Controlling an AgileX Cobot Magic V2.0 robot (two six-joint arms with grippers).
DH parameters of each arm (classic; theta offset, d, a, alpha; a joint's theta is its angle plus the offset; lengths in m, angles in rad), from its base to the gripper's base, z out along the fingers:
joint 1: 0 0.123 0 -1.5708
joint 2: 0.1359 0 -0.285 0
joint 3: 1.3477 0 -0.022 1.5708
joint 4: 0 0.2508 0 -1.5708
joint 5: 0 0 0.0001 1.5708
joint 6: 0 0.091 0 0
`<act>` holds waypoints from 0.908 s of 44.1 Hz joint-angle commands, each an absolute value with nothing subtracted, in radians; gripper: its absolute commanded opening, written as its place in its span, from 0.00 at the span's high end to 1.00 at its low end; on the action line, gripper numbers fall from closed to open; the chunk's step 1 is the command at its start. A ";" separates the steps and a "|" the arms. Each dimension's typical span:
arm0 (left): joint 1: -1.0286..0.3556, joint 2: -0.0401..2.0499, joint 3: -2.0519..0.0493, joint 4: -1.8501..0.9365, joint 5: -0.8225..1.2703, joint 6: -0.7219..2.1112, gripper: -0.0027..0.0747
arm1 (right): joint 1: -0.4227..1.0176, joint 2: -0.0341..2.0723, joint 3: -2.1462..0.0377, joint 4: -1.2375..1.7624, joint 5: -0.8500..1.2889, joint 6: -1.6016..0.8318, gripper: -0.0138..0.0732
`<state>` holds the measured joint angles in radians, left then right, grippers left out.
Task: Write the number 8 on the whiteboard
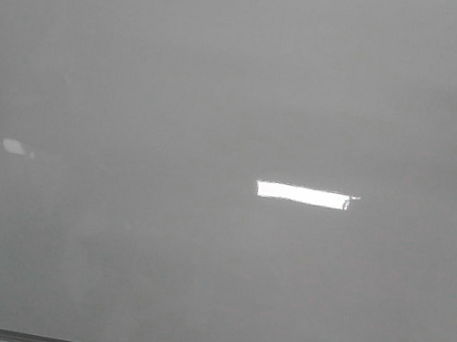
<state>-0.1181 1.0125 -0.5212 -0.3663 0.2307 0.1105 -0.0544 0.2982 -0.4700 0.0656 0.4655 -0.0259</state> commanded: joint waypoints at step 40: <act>-0.126 1.467 -0.706 -0.390 -0.033 0.095 0.90 | -0.056 0.316 -0.504 0.060 0.396 -0.030 0.21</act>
<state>-0.1205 1.4982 -0.6777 -0.3848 0.0072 0.1045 -0.0544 0.2982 -0.4700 0.0656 0.4655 -0.0259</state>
